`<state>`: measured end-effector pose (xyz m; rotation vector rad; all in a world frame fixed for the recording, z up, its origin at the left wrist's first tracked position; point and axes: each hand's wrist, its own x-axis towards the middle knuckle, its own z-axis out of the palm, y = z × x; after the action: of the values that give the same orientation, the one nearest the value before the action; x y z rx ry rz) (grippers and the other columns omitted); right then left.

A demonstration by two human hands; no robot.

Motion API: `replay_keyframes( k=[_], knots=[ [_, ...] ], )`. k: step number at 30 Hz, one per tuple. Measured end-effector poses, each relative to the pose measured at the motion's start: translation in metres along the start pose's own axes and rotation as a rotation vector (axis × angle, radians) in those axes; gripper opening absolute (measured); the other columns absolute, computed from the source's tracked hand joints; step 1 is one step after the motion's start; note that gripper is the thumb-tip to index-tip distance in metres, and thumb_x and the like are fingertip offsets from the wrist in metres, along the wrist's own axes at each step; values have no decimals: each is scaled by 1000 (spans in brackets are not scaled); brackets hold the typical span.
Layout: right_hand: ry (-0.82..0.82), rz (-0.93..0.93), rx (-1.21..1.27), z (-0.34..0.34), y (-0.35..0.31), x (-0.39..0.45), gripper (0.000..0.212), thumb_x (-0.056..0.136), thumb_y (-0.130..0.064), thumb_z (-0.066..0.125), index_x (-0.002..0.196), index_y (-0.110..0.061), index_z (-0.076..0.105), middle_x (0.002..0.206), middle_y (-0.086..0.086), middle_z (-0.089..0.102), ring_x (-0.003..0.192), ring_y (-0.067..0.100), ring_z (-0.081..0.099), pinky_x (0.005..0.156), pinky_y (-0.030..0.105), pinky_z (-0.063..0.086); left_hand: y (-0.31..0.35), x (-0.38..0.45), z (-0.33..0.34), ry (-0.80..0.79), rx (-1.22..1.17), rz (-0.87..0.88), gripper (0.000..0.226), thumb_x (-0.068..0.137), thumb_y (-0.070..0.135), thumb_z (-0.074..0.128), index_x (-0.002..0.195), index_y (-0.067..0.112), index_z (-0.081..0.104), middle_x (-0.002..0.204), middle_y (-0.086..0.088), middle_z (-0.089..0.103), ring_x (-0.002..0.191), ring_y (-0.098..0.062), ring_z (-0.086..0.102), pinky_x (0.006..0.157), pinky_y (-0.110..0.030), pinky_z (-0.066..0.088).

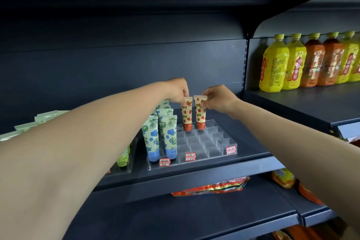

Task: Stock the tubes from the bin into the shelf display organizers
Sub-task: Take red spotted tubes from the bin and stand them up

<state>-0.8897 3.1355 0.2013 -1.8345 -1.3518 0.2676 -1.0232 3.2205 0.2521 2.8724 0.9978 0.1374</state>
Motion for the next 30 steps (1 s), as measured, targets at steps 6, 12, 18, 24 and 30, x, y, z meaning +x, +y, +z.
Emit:
replay_keyframes(
  k=[6, 12, 18, 24, 30],
  knots=[
    [17, -95, -138, -6, 0, -1, 35, 79, -11, 71, 113, -10, 62, 108, 7, 65, 97, 20, 61, 88, 30, 51, 5, -7, -5, 32, 27, -23, 29, 82, 23, 71, 109, 14, 67, 113, 1, 65, 101, -19, 57, 93, -36, 46],
    [46, -188, -299, -26, -15, -22, 52, 79, -27, 74, 125, -16, 52, 120, 4, 56, 99, 12, 51, 81, 23, 42, 16, -39, -27, 136, 28, -18, 38, 83, 43, 66, 109, 16, 66, 114, 5, 63, 111, -20, 53, 106, -45, 32],
    [150, -280, -449, -39, -41, -67, 54, 78, -33, 73, 126, -18, 52, 129, 4, 53, 113, 17, 51, 86, 25, 40, 21, -95, -36, 328, 89, 59, 48, 80, 50, 65, 118, 21, 59, 125, 4, 55, 121, -18, 46, 101, -38, 26],
    [191, -369, -502, -25, -56, -132, 48, 79, -29, 73, 122, -16, 56, 123, 3, 55, 109, 16, 52, 84, 22, 36, 24, -164, -17, 418, 87, 157, 46, 78, 51, 66, 115, 25, 59, 119, 2, 52, 119, -20, 45, 100, -37, 25],
    [105, -436, -488, 29, -43, -207, 38, 78, -20, 72, 114, -12, 61, 110, 3, 57, 98, 16, 51, 78, 18, 31, 6, -234, 45, 391, 30, 192, 34, 76, 44, 71, 101, 21, 65, 102, 3, 56, 105, -19, 50, 90, -32, 31]
  ],
)
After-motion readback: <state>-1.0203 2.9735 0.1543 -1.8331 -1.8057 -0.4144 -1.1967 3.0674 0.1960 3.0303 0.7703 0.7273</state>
